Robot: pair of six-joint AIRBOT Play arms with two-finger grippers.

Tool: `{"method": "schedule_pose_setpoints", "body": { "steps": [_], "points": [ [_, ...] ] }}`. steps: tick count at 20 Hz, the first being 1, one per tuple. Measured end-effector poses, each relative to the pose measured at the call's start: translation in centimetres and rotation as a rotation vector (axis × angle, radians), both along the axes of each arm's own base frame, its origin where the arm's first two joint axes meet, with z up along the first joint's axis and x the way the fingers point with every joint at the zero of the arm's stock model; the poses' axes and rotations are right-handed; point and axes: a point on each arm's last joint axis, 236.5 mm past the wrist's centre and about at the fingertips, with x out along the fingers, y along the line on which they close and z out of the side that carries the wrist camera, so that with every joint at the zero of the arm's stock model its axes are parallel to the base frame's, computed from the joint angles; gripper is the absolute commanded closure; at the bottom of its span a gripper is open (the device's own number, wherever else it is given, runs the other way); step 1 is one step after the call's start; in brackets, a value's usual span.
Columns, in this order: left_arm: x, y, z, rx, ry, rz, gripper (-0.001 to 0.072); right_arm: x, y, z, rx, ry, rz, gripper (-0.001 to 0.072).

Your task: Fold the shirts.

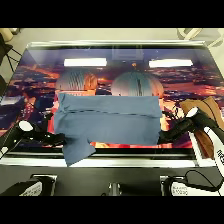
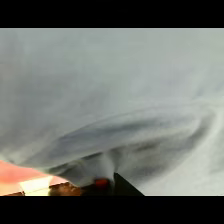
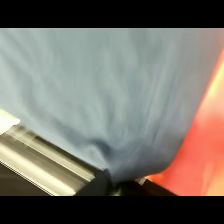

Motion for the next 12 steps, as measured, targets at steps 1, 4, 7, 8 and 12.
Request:
{"method": "schedule_pose_setpoints", "body": {
  "steps": [1, 4, 7, 8, 12],
  "points": [
    [0.4, 0.3, 0.3, 0.012, -0.022, -0.01, 0.0685, 0.3, 0.2, 0.0, 0.008, -0.014, -0.004, 0.0691],
    [2.9, 0.1, 3.2, 0.004, -0.131, -0.018, 0.0686, 2.3, 0.1, 1.5, 0.021, -0.098, 0.022, 0.0693],
    [6.8, 0.9, 8.3, 0.042, -0.299, -0.025, 0.0687, 5.9, -0.4, 5.3, 0.012, -0.243, 0.056, 0.0693],
    [8.2, 1.4, 10.1, 0.064, -0.351, -0.019, 0.0687, 7.6, -0.8, 6.6, -0.003, -0.301, 0.061, 0.0693],
    [13.4, 2.8, 15.0, 0.117, -0.501, 0.013, 0.0686, 13.9, -2.1, 10.2, -0.072, -0.492, 0.064, 0.0693]
  ]
}}
